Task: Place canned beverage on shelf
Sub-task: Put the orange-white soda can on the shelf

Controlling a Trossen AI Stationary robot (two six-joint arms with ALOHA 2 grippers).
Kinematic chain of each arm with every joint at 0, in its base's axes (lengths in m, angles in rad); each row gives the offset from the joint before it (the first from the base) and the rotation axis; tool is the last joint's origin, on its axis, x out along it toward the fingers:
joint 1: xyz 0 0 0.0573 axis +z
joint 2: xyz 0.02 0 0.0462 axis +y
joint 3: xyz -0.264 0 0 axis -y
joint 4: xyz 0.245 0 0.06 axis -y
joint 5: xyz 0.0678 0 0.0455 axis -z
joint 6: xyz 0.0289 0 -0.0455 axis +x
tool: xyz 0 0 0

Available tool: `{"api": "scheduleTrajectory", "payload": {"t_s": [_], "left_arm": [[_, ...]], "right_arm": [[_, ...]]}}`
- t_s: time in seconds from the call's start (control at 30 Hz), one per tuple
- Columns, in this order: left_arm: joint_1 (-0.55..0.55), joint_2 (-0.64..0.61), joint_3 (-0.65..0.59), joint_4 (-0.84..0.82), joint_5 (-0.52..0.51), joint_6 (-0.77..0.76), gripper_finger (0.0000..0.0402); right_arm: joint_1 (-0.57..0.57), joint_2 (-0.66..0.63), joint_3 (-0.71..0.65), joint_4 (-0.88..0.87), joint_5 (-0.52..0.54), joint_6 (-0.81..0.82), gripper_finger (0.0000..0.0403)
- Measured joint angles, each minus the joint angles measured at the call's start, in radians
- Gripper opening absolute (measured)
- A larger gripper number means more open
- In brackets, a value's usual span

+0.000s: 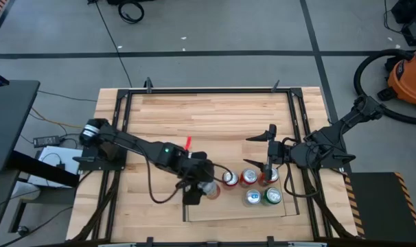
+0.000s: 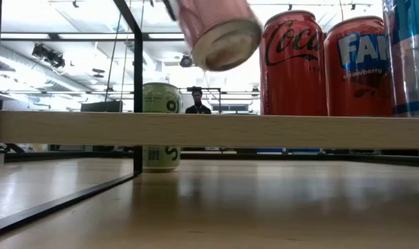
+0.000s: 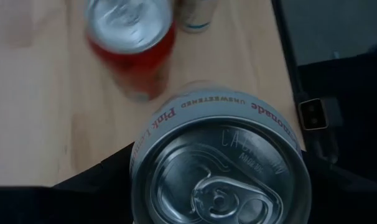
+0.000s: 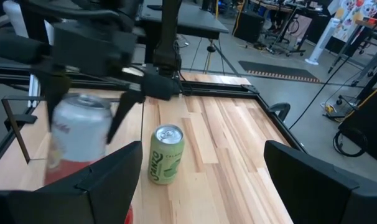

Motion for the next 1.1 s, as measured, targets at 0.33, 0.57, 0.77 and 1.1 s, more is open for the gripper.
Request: {"api": "scheduleTrajectory", "payload": {"t_s": [0.33,0.57,0.77,1.1], "left_arm": [[-0.016,0.126,0.150,-0.068,0.069,0.051,0.0305],[-0.042,0.176,0.153,-0.058,0.071,0.089,0.0305],[-0.073,0.209,0.152,-0.044,0.074,0.100,0.0305],[-0.114,0.219,0.152,0.032,-0.083,0.181,0.0305]], "right_arm": [[0.000,0.000,0.000,-0.001,0.002,0.000,0.0348],[0.000,0.000,-0.001,-0.005,0.003,0.000,0.0348],[0.000,0.000,-0.001,-0.003,0.003,0.000,0.0348],[0.000,0.000,-0.002,0.001,0.003,0.000,0.0348]]}}
